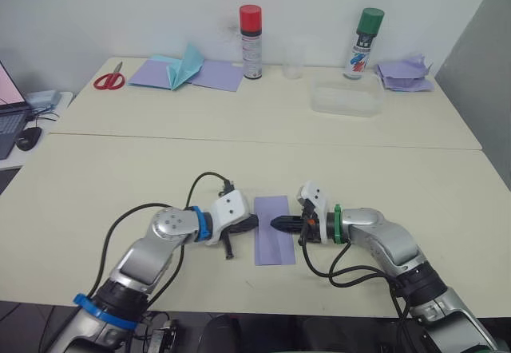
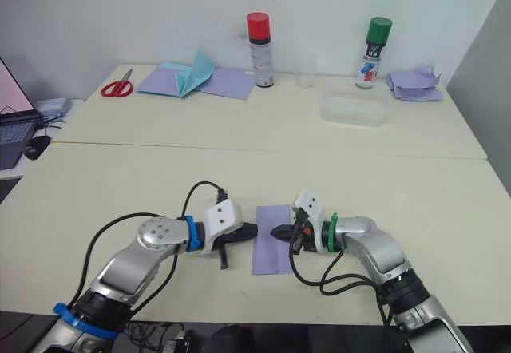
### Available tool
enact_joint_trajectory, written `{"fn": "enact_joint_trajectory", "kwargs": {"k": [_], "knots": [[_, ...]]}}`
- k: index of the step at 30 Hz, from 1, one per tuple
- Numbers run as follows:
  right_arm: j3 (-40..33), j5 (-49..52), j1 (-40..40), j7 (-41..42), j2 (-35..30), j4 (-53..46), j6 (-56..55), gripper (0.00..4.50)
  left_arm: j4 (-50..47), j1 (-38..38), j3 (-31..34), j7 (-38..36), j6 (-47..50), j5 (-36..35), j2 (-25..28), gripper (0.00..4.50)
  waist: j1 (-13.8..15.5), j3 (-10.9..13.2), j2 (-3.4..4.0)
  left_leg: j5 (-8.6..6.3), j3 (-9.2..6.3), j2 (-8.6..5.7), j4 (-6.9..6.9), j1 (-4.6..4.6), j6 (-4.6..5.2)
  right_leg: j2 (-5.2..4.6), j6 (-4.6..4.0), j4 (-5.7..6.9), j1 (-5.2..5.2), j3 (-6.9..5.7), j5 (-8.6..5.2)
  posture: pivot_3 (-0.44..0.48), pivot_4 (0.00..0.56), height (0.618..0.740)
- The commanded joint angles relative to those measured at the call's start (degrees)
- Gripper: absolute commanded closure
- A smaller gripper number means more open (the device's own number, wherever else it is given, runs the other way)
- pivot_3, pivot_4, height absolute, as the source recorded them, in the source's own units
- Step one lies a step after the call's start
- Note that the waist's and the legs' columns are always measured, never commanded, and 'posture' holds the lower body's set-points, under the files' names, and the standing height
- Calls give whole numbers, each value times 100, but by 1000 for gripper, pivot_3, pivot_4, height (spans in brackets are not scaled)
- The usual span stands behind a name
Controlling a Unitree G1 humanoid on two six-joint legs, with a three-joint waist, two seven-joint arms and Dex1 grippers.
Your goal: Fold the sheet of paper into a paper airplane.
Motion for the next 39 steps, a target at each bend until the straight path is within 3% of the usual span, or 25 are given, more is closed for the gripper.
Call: {"fn": "enact_joint_trajectory", "kwargs": {"k": [1, 4, 7, 16, 26, 32, 39], "knots": [[66, -194, 62, -26, 52, 209, -27, 4477, -175, 132, 770, -138, 617, -658, 223, 4500, 0, 1, -2, 0, -2, 0, 0, -1, 0, 0, 0, 2, 0, -4, 0, 0, 150, 740], [82, -286, 26, -58, 106, 233, -1, 4477, -576, -16, 1259, -315, 1147, -1396, 305, 4500, 7, 3, -5, 0, -8, 0, 1, -6, 0, -1, 0, 2, -3, -12, 0, 0, 150, 740], [101, -388, -30, -91, 112, 256, 51, 4477, -920, -117, 1173, -476, 1453, -1693, 353, 4500, 28, 3, -7, 1, -9, -4, 2, -10, -1, -5, 0, 2, -2, -14, 0, 0, 150, 740], [-68, -165, 95, 129, -87, -362, 532, 4477, -212, -464, -359, -65, 457, -326, -182, 4500, 52, 4, -2, 8, -8, -14, 2, -16, -15, -5, -2, -2, -6, 0, 1, 0, 150, 740], [-9, 326, 549, 798, -1158, -1633, 1301, 4477, 474, -552, -941, -391, -137, 219, -269, 4500, 189, 4, -3, -4, 6, -30, 6, -27, 5, -16, -3, -13, -4, 19, 0, 0, 150, 740], [-148, 226, 664, 648, -1208, -1312, 1153, 4477, 653, -655, -1060, -536, -318, 356, -371, 4500, 192, -1, -5, -6, -1, -29, 8, -24, 12, -14, -2, -13, 0, 14, 0, 0, 150, 740], [-679, 130, 384, -129, -516, -403, 828, 4477, 882, -682, -1214, -752, -540, 536, -459, 4500, 191, -30, -20, -5, -2, -28, 12, -16, 15, -13, -2, -11, 10, 13, 0, 0, 150, 740]]}}
